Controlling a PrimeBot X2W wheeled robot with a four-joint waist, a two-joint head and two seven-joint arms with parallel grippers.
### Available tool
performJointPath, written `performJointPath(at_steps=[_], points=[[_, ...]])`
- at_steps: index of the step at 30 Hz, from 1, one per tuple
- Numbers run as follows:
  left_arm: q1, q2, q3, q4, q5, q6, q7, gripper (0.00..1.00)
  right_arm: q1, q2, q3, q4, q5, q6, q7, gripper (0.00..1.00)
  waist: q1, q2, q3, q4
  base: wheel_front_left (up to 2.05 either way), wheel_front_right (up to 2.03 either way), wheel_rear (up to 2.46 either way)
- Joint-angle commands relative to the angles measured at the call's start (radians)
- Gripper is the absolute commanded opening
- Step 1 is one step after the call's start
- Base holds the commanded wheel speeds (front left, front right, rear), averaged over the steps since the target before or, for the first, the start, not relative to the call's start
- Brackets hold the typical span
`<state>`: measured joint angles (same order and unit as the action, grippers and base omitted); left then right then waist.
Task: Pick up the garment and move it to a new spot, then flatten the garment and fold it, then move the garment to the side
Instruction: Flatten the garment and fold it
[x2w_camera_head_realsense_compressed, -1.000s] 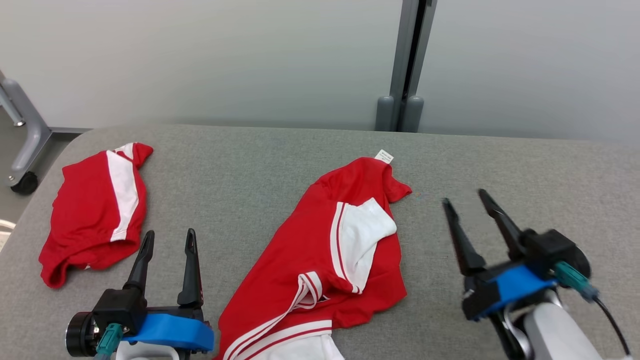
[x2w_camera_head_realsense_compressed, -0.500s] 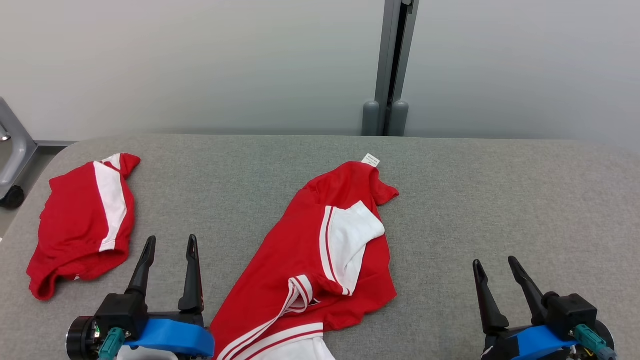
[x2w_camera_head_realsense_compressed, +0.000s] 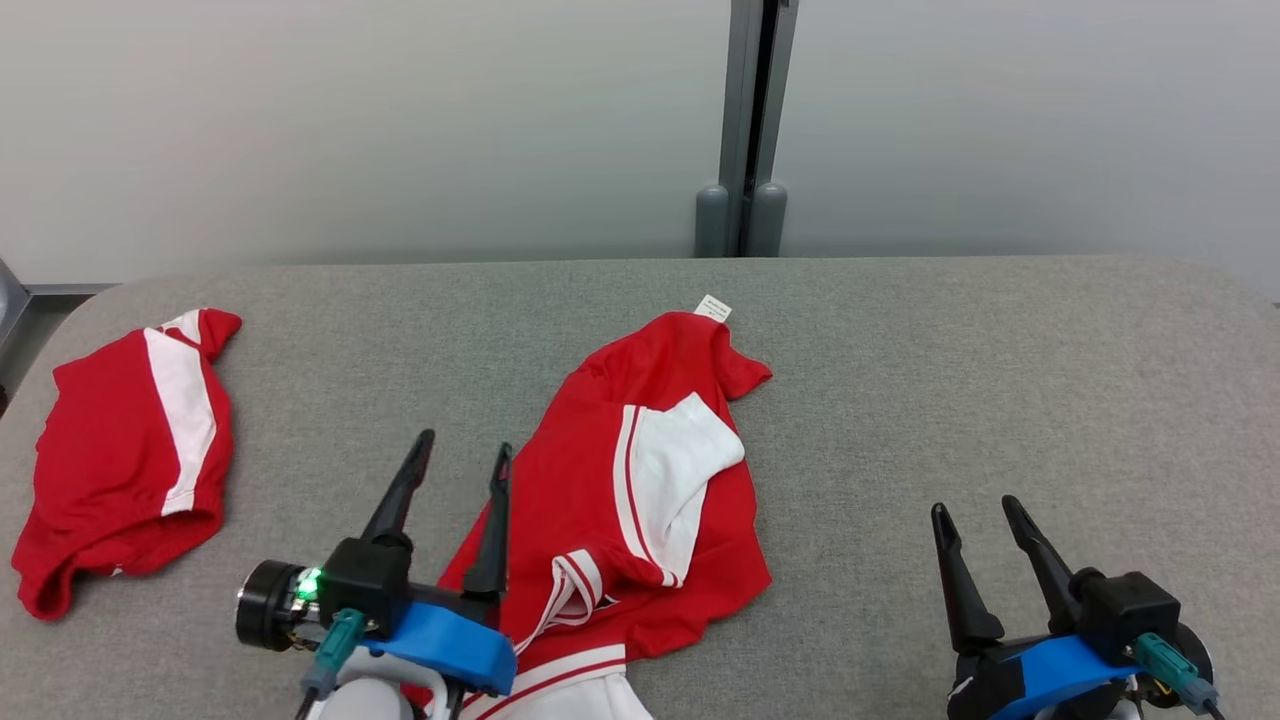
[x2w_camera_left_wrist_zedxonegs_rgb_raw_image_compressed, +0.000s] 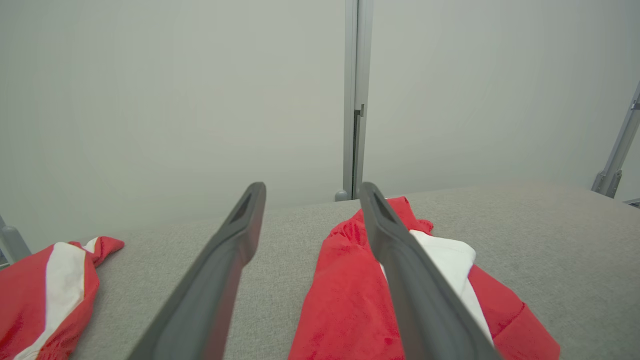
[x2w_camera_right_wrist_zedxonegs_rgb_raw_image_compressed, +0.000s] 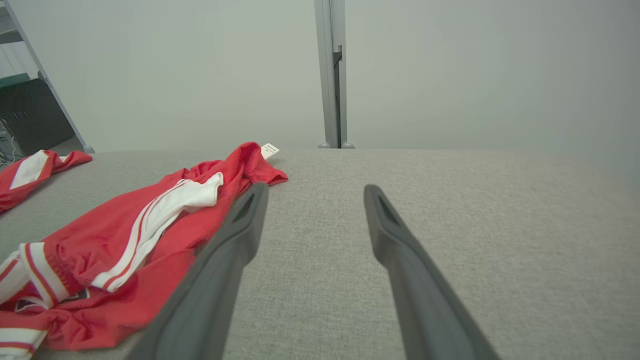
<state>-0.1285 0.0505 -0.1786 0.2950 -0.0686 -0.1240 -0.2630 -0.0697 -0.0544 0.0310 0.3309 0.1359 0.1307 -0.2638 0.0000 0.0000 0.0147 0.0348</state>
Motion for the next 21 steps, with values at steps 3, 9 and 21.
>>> performJointPath(at_steps=[3, 9, 21], points=[[-0.033, 0.007, -0.054, 0.037, 0.008, -0.009, -0.003, 1.00, -0.003, 0.002, 0.002, 0.002, -0.004, 0.000, -0.001, 1.00, 0.0000, 0.0000, 0.006, -0.007, 0.00, 0.00, 0.00], [-0.079, 0.051, -0.210, 0.156, -0.029, -0.006, -0.003, 1.00, -0.017, 0.002, 0.011, 0.007, 0.003, 0.000, -0.001, 1.00, 0.0000, 0.0000, 0.024, -0.031, 0.00, 0.00, 0.00], [-0.157, 0.085, -0.346, 0.404, -0.060, -0.006, -0.003, 1.00, -0.038, 0.003, 0.009, 0.017, 0.002, 0.000, -0.001, 1.00, 0.0000, 0.0000, 0.059, -0.080, 0.00, 0.00, 0.00]])
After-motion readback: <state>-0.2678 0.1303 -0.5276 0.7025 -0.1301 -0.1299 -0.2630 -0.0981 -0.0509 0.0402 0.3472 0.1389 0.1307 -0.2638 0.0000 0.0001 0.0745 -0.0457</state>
